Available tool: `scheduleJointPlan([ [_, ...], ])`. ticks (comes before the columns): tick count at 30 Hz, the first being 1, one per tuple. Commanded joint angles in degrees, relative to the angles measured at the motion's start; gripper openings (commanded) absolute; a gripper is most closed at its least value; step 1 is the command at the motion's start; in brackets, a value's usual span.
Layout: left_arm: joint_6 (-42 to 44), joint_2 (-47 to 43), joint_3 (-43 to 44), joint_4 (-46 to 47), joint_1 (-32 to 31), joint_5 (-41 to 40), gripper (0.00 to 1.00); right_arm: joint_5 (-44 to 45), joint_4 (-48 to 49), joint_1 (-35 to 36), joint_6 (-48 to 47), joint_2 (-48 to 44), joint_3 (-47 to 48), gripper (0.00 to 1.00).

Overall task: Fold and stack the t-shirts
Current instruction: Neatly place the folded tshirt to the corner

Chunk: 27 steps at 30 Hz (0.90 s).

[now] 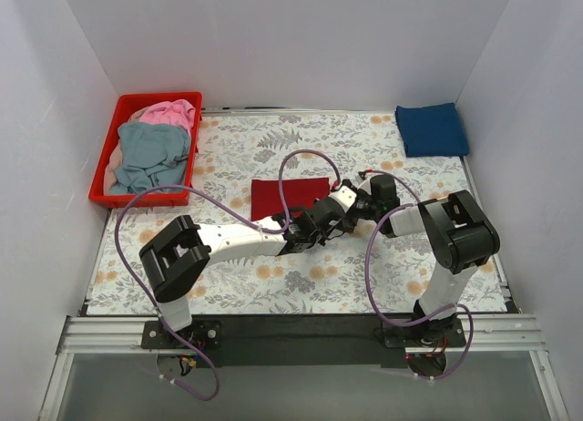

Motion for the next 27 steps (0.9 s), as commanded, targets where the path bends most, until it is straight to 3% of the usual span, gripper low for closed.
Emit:
scheduleJointPlan([
  [1,-0.73,-1.63,-0.16,1.27,-0.05,0.63,0.0,1.87,-3.32,1.78,-2.05,3.32,1.45,0.88],
  [4,-1.34,-1.02,-0.16,1.35,-0.05,2.04,0.0,1.25,-3.41,2.4,-3.36,3.41,2.77,0.79],
  [9,-1.87,0.13,-0.25,1.26,-0.05,3.88,0.0,1.25,-3.67,2.66,-5.21,2.27,2.78,0.52],
  [14,-2.93,-0.48,0.19,0.65,-0.05,4.24,0.03,0.99,-5.16,2.57,-7.93,1.65,2.95,0.02],
  [17,-3.8,-1.53,0.89,-0.57,-0.05,2.92,0.08,0.81,-9.28,2.57,-12.06,1.39,5.14,0.01],
  [21,-4.16,-5.04,2.3,-3.21,0.3,-0.68,0.34,1.42,-20.43,2.22,-24.68,2.0,12.85,0.01],
  [22,-4.25,-5.92,2.56,-3.74,1.08,-1.82,0.44,1.86,-22.98,1.87,-26.81,2.17,14.27,0.01],
  [27,-7.4,-13.74,0.46,-6.82,8.1,-2.44,0.67,7.82,-41.44,0.29,-40.44,4.54,24.47,0.01],
])
